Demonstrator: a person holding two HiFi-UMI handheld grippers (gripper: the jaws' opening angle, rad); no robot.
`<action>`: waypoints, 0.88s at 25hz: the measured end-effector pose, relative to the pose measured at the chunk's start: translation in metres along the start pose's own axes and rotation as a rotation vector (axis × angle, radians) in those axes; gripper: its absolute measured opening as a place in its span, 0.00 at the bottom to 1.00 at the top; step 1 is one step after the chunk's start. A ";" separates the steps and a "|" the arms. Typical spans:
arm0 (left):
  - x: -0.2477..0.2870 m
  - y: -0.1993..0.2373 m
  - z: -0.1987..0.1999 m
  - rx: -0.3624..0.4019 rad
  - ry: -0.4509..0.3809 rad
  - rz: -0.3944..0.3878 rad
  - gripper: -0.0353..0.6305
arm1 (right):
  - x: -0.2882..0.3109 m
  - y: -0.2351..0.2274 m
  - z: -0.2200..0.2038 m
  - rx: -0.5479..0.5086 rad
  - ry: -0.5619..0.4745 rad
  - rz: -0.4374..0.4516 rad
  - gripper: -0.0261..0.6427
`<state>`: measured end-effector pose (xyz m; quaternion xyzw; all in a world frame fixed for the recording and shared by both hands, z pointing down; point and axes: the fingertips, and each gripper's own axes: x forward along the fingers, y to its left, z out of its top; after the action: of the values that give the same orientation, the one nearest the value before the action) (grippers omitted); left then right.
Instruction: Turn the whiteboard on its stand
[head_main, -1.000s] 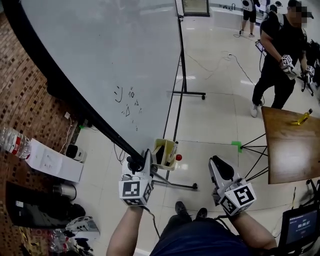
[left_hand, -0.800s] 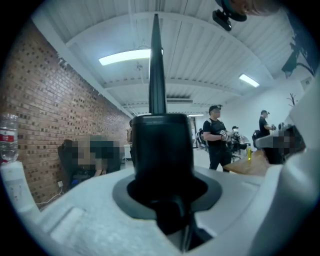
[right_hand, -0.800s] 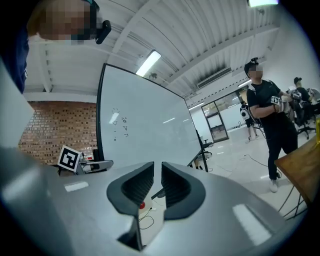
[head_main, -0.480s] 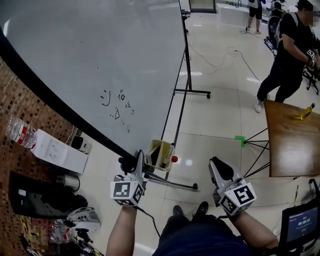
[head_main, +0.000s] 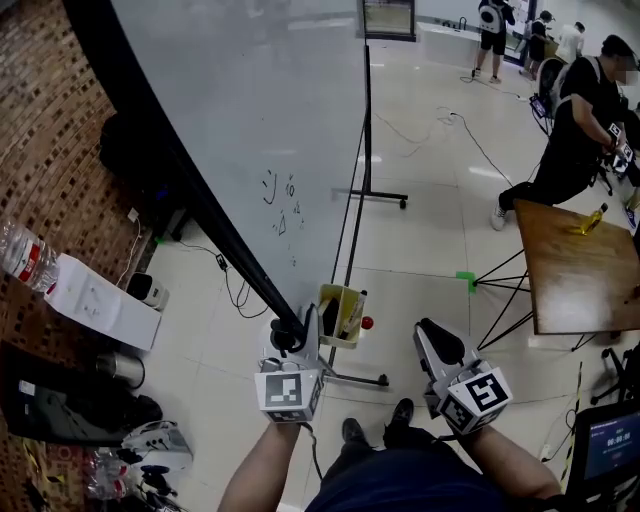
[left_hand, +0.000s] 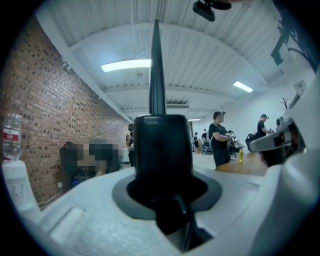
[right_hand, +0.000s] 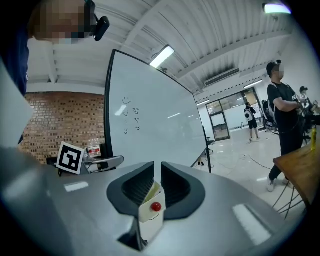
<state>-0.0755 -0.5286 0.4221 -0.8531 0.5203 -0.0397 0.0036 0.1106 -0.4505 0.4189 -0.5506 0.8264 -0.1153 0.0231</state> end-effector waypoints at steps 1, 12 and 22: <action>-0.004 -0.004 0.002 -0.008 0.003 0.000 0.24 | -0.004 0.003 -0.001 0.001 0.006 -0.012 0.11; -0.036 -0.013 -0.002 -0.033 0.024 -0.014 0.25 | -0.029 0.027 -0.003 -0.017 -0.006 0.003 0.11; -0.064 0.017 -0.003 -0.022 0.009 0.018 0.24 | -0.077 0.028 -0.022 0.055 -0.010 0.053 0.11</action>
<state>-0.1198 -0.4791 0.4204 -0.8481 0.5284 -0.0377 -0.0078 0.1116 -0.3659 0.4275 -0.5280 0.8372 -0.1348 0.0455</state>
